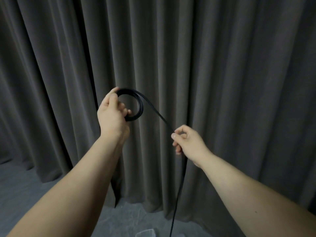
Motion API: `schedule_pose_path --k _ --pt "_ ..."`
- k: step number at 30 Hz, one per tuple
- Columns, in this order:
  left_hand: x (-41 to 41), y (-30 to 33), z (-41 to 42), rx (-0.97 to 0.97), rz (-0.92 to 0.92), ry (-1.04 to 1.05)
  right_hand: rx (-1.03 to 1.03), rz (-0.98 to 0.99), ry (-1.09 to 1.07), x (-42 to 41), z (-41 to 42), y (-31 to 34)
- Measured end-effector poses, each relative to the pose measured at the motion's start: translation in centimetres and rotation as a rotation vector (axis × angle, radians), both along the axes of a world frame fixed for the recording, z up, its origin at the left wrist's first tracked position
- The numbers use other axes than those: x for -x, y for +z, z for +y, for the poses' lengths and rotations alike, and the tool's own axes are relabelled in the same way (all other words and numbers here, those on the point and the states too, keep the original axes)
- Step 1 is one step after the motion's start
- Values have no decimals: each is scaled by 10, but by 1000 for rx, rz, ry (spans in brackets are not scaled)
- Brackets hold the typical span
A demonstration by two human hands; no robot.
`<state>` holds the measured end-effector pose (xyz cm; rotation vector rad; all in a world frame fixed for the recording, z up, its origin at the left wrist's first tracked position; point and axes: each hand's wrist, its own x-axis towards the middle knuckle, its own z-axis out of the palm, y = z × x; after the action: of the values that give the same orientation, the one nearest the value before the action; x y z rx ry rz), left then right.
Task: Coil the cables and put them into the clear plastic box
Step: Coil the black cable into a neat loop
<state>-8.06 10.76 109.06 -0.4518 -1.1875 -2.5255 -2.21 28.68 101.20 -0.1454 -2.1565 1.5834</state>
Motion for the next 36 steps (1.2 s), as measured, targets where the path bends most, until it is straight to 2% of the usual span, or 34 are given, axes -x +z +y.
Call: schedule_pose_path --k 2,4,6,8,10,12,14,16,18,20,24,26,27,30,31,32,33,35,36 --pt "4 -2 -2 55 21 45 -519 58 -214 1 4 10" --pt "5 -6 1 118 46 53 -1061 -27 -220 -3 -4 25" --pt "6 -10 3 204 74 45 -1374 -99 -109 -7 -17 42" --pt "7 -17 4 320 116 48 -1504 -126 36 -12 -30 55" --pt "9 -23 3 420 147 43 -1479 -121 181 -15 -36 64" --pt "10 -25 1 407 131 28 -1309 -68 248 -13 -33 66" --pt "12 -24 -2 332 89 18 -975 76 190 -8 -25 64" --pt "13 -25 -5 311 60 31 -500 256 62 -3 -19 61" --pt "13 -28 -6 320 26 56 -148 335 -27 -1 -13 62" --pt "15 -31 -7 321 -7 87 -69 330 -116 1 -9 63" --pt "17 -33 -8 338 -24 124 -201 284 -293 3 -3 60" --pt "17 -33 -9 347 -28 129 -187 230 -312 4 -2 61" --pt "16 -33 -9 356 -25 131 -103 206 -307 7 -2 64" --pt "14 -31 -8 370 3 126 381 125 -206 15 -7 83" --pt "13 -29 -7 371 11 123 468 82 -170 15 -7 90" --pt "12 -27 -6 369 16 122 449 30 -152 16 -6 94" --pt "11 -25 -6 361 20 120 299 -35 -176 19 -1 94" --pt "10 -22 -6 348 28 118 -244 -165 -298 19 9 85" --pt "10 -21 -6 349 31 120 -443 -165 -366 18 13 76"
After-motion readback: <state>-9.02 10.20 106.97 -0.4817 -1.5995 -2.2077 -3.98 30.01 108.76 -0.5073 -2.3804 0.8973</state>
